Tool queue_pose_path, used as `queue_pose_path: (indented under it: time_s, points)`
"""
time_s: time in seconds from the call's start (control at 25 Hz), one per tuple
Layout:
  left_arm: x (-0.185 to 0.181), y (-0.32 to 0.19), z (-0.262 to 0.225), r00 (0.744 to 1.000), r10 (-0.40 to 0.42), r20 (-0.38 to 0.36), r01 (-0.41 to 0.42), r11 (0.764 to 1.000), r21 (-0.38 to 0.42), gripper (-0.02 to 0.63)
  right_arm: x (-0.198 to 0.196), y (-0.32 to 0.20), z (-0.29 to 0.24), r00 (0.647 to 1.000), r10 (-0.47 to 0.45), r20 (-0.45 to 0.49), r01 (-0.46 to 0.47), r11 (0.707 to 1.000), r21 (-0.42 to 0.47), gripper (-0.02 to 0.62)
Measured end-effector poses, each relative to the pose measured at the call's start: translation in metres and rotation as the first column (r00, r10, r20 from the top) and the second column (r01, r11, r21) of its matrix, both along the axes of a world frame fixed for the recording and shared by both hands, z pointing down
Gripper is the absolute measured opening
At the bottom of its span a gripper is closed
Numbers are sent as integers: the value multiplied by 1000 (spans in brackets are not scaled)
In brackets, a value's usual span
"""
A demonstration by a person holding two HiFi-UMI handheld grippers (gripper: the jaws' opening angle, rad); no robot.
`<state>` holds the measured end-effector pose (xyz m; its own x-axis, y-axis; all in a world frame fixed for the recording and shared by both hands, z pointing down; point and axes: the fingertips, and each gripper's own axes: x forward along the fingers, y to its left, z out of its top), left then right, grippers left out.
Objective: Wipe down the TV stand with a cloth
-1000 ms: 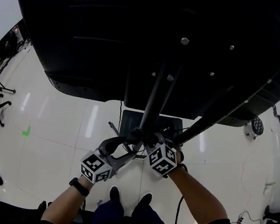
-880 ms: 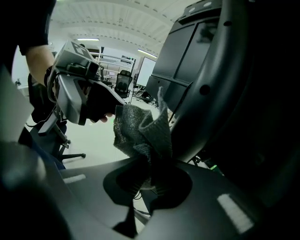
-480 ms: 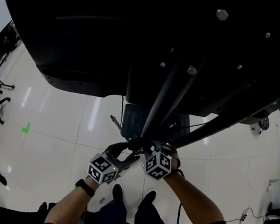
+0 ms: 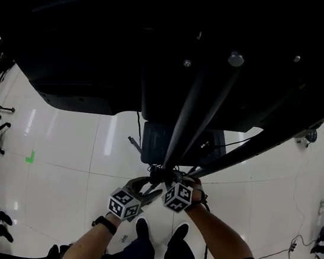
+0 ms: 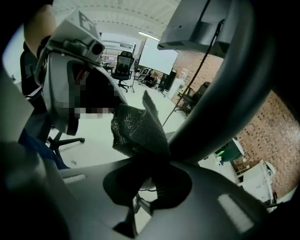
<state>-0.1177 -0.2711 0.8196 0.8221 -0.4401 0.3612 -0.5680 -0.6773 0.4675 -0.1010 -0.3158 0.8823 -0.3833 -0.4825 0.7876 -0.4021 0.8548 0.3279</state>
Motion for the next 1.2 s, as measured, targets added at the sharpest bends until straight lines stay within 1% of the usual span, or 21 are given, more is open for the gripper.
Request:
queue_pose_path:
  time_s: [0.12,0.28,0.36,0.44,0.56,0.64,0.72,0.88,0.96,1.08,1.2]
  points:
    - [2,-1,23,1000,-3,6,3,1000,-20,314,3,-1,26,999,31,6,-31,999,-33,23]
    - [3,2,50,1000,1,28,1,999,-48,317,9,0,64,999,33,-22,-34,998,-56,23]
    - [2,4,59,999,11,38,-9,999,-54,318,11,-2,74,999,43,-30,-44,997,-58,23]
    - [1,5,60,999,22,42,-20,999,-49,319,12,-2,76,998,69,-3,-69,996,-55,23]
    - [0,15,51,998,42,41,-40,999,-32,319,7,13,58,993,86,76,-81,995,-66,23]
    - [0,24,36,998,60,37,-60,998,-3,318,5,24,37,988,82,128,-76,996,-51,23]
    - [1,31,15,997,77,29,-77,996,34,319,9,29,5,979,88,185,-87,996,-14,23]
    - [1,50,-42,996,90,-18,-88,991,100,318,24,47,-75,957,115,265,-133,990,50,23]
    - [4,59,-73,993,111,-36,-105,983,149,318,31,53,-115,942,134,306,-170,981,95,23]
    - [18,63,-133,986,160,-53,-141,956,258,318,46,57,-190,909,163,383,-237,959,155,23]
    - [34,63,-203,975,209,-77,-167,915,368,318,60,58,-265,890,155,428,-277,930,240,23]
